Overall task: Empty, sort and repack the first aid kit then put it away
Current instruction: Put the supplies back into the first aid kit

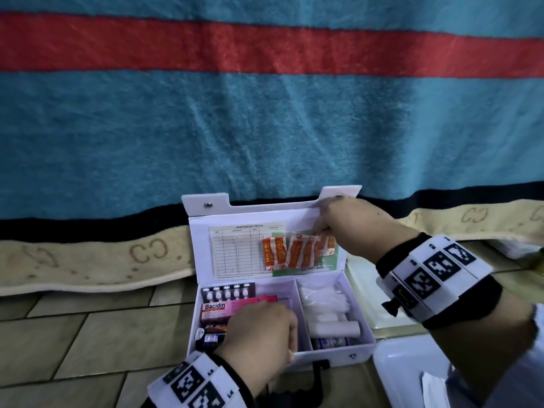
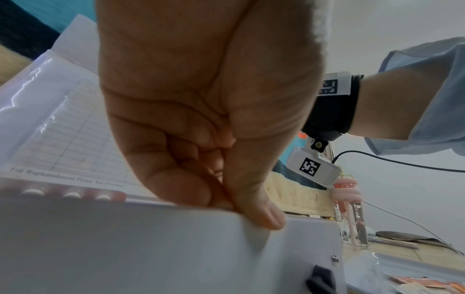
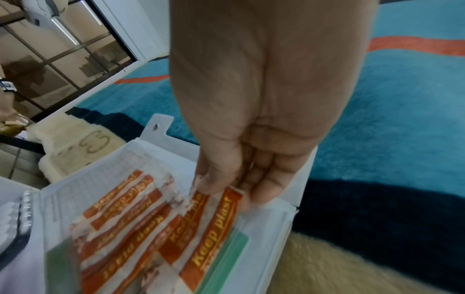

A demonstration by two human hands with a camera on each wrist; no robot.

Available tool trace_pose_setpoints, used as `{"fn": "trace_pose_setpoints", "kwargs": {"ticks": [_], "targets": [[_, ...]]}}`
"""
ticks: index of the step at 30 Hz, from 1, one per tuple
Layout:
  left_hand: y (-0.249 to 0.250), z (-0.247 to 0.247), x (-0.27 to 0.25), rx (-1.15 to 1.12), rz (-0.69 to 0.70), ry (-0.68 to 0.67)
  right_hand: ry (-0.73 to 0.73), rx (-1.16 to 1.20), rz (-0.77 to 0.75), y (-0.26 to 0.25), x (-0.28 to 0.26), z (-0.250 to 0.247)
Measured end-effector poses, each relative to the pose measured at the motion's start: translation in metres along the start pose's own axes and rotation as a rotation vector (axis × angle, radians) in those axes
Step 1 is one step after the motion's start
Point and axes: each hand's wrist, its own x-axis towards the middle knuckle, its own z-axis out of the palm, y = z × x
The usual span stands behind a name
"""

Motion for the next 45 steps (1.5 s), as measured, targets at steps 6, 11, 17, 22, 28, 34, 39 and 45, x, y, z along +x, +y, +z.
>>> {"fn": "trace_pose_setpoints", "kwargs": {"ticks": [6, 11, 17, 22, 28, 34, 39, 45], "targets": [[0.001, -0.002, -0.002, -0.006, -0.016, -0.017, 0.076, -0.223, -0.021, -0.009, -0.003, 0.0], [0.001, -0.001, -0.001, -0.003, -0.025, -0.003, 0.05, -0.206, 0.014, -0.011, -0.008, 0.009], [-0.002, 0.003, 0.0, 0.004, -0.022, 0.007, 0.267, -0.132, 0.092, 0.001, -0.028, 0.01], [-0.002, 0.001, 0.001, 0.018, 0.009, 0.012, 0.166, 0.031, 0.122, 0.02, -0.075, -0.003], [-0.002, 0.0, -0.001, -0.007, -0.01, 0.029, 0.117, 0.075, 0.386, 0.053, -0.151, 0.009], [0.005, 0.002, -0.007, 0.085, 0.043, 0.081, -0.425, 0.074, 0.565, 0.083, -0.241, 0.062], [0.005, 0.003, -0.011, 0.11, 0.045, 0.117, -0.335, 0.08, 0.627, 0.08, -0.257, 0.082], [0.003, 0.003, -0.008, 0.094, 0.027, 0.094, -0.384, -0.081, 0.635, 0.076, -0.242, 0.098]]}}
